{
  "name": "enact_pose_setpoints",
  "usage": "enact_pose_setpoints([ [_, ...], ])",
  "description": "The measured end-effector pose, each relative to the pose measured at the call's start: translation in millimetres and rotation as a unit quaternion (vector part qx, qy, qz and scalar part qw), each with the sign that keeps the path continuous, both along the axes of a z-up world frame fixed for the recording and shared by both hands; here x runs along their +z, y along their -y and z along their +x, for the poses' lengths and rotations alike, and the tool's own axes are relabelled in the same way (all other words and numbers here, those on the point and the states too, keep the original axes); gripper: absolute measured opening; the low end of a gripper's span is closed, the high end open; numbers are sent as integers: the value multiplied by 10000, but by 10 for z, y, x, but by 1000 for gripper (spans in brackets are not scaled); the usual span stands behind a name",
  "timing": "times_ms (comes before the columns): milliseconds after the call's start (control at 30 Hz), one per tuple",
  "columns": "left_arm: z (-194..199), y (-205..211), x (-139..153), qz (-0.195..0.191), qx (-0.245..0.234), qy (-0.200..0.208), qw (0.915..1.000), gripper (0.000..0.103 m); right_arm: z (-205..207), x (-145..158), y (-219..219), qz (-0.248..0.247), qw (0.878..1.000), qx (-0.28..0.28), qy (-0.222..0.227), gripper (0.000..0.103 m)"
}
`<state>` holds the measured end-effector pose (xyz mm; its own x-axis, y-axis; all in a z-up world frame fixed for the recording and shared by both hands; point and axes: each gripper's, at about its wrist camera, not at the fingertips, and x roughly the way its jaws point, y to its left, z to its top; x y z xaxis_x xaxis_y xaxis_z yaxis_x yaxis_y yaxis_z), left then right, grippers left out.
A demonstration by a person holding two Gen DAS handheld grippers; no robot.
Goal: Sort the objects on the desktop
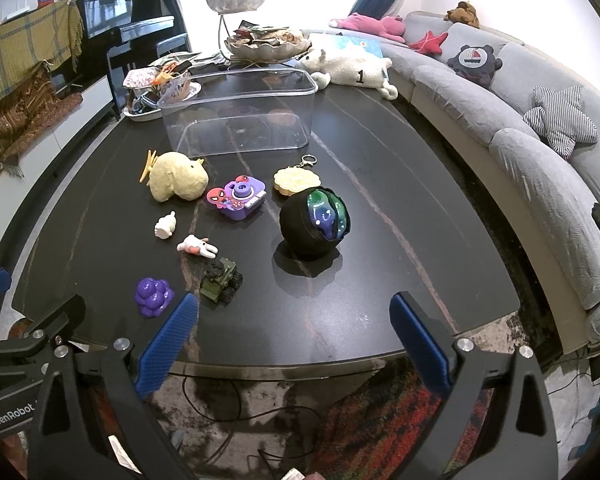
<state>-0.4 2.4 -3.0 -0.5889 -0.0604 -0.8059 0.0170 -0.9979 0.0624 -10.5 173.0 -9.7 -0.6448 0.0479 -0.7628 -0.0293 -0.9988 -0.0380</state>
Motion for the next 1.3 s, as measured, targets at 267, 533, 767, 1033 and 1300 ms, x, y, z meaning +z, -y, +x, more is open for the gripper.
enact_pose_setpoints([
  [267,-53,-7,-46,178,22,87,9998,102,-25,-15,-34,-53,10000,-35,-11,94],
  [533,-100,-44,-96,221,77,146,9996,102,-69,-56,-74,-73,9999,-74,-41,94],
  [767,-167,-70,-138,229,62,236,9994,102,-128,-109,-112,-139,9999,-71,-16,93],
  [1033,-269,-119,-177,268,-11,294,9992,101,-222,-142,-148,-175,9998,-87,-2,91],
  [1300,-440,-196,-192,262,-271,365,9986,94,-342,-157,-161,-135,9999,-46,-12,86],
])
